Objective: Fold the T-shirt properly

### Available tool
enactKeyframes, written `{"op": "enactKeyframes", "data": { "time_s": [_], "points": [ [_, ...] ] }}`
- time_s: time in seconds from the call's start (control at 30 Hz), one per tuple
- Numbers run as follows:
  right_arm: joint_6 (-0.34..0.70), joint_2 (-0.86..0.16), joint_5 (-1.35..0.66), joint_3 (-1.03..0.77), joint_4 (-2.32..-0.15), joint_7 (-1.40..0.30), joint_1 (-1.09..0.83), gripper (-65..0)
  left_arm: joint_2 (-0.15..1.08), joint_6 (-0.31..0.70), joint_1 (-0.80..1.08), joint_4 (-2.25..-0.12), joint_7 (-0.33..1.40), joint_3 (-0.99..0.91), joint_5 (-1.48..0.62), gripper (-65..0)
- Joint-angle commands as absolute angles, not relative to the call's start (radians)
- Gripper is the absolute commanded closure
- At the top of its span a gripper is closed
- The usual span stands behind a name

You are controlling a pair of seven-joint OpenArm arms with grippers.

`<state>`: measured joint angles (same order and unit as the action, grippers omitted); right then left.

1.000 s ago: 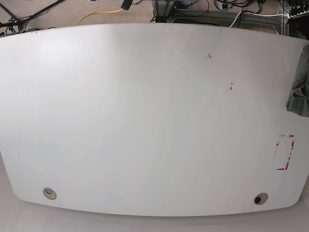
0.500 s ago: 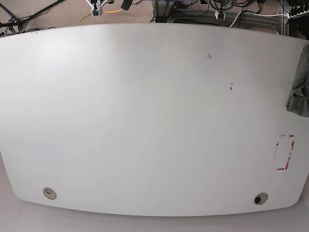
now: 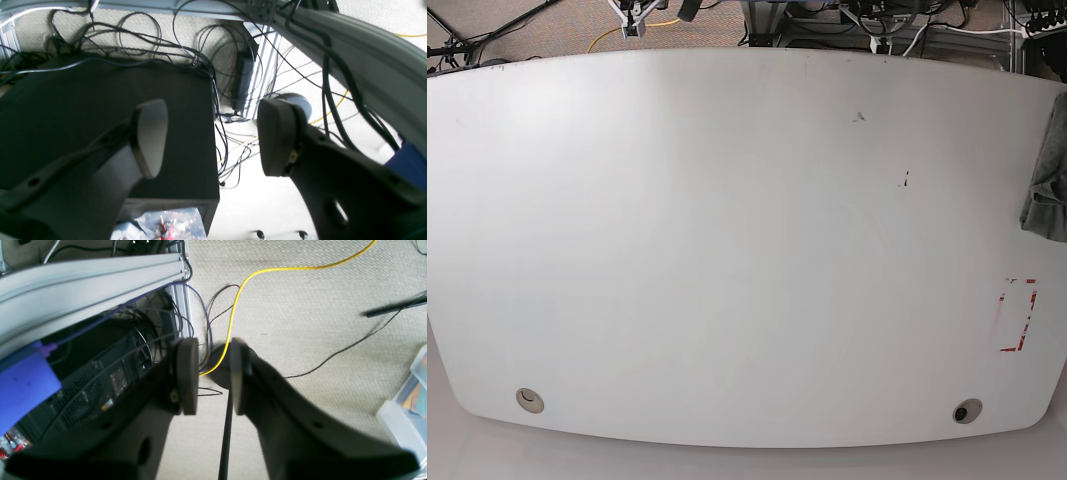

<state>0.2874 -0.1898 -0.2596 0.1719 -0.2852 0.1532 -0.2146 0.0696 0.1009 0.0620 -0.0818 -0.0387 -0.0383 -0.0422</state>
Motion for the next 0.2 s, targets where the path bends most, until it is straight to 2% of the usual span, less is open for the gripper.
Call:
{"op": "enactKeyframes", "data": {
  "time_s": [0.0, 0.17],
  "points": [
    [0.291, -0.199, -0.259, 0.174, -0.285, 0.160, -0.219, -16.0, 0.073, 0.094, 0.065, -0.081, -0.035, -0.039, -0.044, -39.6],
    [0.297, -0.199, -0.259, 0.174, -0.285, 0.160, -0.219, -16.0, 0.073, 0.094, 0.065, -0.081, -0.039, -0.041, -0.045, -39.6]
  ]
}}
